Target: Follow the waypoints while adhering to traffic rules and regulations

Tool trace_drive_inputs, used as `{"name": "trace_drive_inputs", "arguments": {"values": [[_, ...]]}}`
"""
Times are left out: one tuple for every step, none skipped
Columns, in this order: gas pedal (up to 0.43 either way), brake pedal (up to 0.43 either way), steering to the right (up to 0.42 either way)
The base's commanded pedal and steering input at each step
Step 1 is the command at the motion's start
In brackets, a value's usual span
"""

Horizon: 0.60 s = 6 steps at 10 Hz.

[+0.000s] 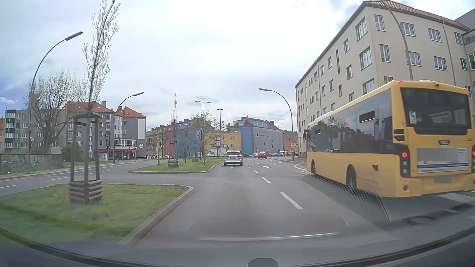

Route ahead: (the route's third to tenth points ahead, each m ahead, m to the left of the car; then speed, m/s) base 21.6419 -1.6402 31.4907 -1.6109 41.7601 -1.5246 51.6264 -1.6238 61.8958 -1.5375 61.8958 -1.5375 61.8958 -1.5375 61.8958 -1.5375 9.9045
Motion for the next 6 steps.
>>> {"name": "trace_drive_inputs", "arguments": {"values": [[0.228,0.0,-0.004],[0.228,0.0,-0.004],[0.228,0.0,-0.004],[0.209,0.0,-0.004],[0.177,0.0,-0.004],[0.169,0.0,-0.004]]}}
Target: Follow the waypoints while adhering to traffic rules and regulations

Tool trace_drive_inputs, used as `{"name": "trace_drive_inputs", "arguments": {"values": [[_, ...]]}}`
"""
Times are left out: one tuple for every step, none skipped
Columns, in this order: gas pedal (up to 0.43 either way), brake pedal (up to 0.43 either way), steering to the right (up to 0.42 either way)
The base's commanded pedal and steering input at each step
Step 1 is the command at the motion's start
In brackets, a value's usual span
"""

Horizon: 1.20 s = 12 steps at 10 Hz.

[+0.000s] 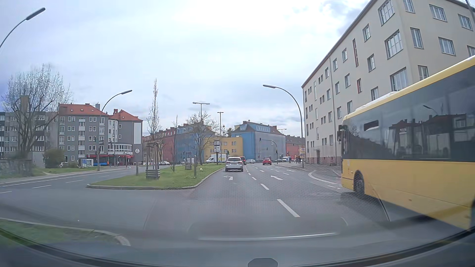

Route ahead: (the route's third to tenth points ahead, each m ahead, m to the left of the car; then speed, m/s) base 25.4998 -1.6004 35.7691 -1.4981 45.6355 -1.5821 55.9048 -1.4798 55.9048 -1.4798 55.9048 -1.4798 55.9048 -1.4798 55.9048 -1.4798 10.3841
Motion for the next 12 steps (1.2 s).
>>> {"name": "trace_drive_inputs", "arguments": {"values": [[0.169,0.0,-0.004],[0.169,0.0,-0.004],[0.169,0.0,-0.004],[0.157,0.0,-0.004],[0.157,0.0,-0.004],[0.157,0.0,-0.004],[0.15,0.0,-0.005],[0.118,0.0,-0.009],[0.098,0.0,-0.011],[0.059,0.0,-0.014],[0.0,0.0,-0.015],[0.0,0.0,-0.014]]}}
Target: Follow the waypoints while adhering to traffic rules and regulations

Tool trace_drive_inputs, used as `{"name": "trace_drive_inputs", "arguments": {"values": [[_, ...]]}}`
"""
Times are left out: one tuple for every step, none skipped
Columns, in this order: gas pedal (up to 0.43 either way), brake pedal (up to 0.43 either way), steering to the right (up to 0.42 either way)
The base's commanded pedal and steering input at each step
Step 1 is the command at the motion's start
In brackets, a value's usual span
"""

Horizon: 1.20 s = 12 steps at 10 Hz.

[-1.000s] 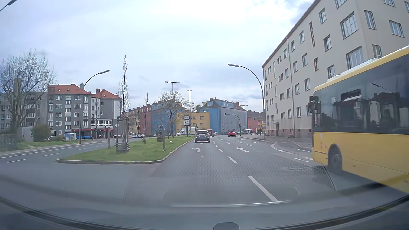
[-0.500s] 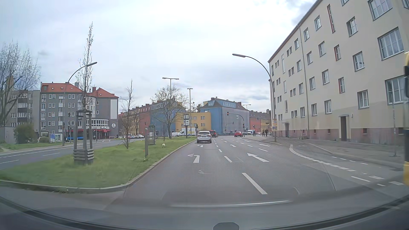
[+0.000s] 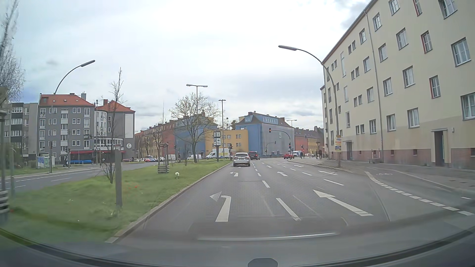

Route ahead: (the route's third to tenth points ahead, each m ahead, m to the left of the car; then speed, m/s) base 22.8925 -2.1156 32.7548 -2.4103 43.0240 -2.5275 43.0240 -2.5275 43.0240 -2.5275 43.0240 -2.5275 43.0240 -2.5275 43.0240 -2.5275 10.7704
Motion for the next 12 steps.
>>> {"name": "trace_drive_inputs", "arguments": {"values": [[0.0,0.0,-0.014],[0.0,0.0,-0.011],[0.0,0.0,-0.01],[0.0,0.0,-0.01],[0.0,0.0,-0.01],[0.0,0.0,-0.009],[0.0,0.0,-0.005],[0.0,0.0,-0.002],[0.0,0.0,-0.001],[0.0,0.0,0.0],[0.0,0.0,0.001],[0.0,0.0,0.002]]}}
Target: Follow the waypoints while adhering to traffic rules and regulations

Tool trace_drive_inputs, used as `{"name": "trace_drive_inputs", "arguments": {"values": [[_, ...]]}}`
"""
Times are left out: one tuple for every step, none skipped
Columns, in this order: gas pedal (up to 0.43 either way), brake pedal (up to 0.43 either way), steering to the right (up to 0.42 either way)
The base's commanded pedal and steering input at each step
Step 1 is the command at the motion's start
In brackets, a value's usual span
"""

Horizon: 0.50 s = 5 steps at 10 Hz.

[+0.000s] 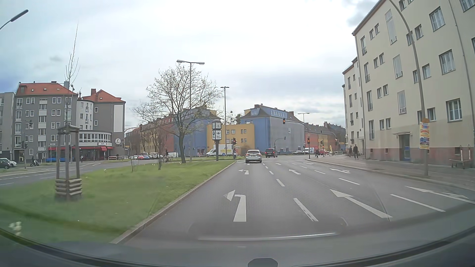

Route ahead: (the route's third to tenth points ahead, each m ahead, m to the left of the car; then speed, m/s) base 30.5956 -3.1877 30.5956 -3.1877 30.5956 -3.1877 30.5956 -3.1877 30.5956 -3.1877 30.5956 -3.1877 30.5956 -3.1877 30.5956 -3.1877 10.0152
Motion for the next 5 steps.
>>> {"name": "trace_drive_inputs", "arguments": {"values": [[0.0,0.0,0.003],[0.0,0.0,0.005],[0.0,0.006,0.005],[0.0,0.018,0.005],[0.0,0.055,0.005]]}}
